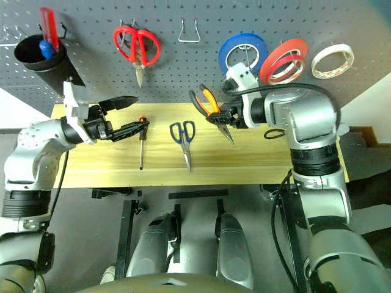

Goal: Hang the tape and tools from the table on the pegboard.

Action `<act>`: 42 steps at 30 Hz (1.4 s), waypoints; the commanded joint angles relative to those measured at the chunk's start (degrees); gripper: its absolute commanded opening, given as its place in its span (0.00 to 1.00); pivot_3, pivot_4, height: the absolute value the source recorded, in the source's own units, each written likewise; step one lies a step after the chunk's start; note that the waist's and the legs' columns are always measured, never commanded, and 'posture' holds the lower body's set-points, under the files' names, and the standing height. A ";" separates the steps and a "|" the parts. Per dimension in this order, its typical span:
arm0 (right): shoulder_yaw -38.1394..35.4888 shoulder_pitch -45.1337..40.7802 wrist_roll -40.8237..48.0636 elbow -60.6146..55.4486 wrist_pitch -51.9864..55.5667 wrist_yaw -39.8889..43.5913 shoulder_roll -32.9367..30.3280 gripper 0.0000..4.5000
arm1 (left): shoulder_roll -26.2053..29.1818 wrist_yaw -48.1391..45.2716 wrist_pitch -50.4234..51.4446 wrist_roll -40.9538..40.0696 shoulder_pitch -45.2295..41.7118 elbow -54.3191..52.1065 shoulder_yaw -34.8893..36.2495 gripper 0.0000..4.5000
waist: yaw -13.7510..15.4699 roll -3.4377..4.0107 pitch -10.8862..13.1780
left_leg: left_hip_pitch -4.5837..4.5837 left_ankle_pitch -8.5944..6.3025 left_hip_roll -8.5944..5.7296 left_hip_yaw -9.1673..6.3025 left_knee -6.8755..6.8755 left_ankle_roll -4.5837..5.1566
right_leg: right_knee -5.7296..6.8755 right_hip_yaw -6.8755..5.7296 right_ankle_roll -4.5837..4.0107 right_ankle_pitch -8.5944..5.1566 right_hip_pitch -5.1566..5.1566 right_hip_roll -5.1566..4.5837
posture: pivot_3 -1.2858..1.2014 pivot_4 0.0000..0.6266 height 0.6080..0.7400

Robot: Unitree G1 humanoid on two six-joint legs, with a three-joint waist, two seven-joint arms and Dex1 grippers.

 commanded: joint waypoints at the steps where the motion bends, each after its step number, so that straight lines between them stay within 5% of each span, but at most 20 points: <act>1: -7.89 -2.10 7.30 -7.44 2.04 0.02 0.37 0.45 | 1.84 -0.08 1.87 -4.91 -0.31 -3.93 4.66 0.89 | -0.03 -0.21 -1.02 | 0.00 0.00 0.00 -0.02 0.00 0.00 | 0.00 -0.02 0.00 0.00 0.02 0.00 | 0.53 0.23 0.94; 12: -15.31 -8.54 13.32 -1.79 -3.91 -10.00 7.28 0.45 | 4.55 2.24 3.79 -9.13 -0.39 -7.57 9.71 0.89 | -0.15 -0.40 -6.24 | 0.37 0.07 0.00 0.02 -0.02 -0.12 | 0.04 0.00 0.00 0.00 0.30 0.03 | 0.54 0.11 0.94; 19: -14.21 -15.50 9.63 11.08 -18.20 -20.85 14.48 0.45 | 5.91 3.34 4.22 -10.46 -0.56 -6.21 12.51 0.89 | -0.18 -0.44 -8.55 | 0.42 0.10 -0.01 0.03 -0.08 -0.17 | 0.08 0.01 0.00 0.01 0.31 0.05 | 0.55 0.08 0.94; 42: -10.52 -18.97 -0.19 38.72 -59.41 -34.60 23.55 0.45 | 5.99 4.53 0.77 -5.89 -0.28 -1.15 11.21 0.89 | -0.58 -0.43 -9.96 | 1.13 0.12 -0.02 0.04 -0.11 -0.21 | 0.18 0.09 -0.01 0.00 0.95 0.06 | 0.55 0.08 0.94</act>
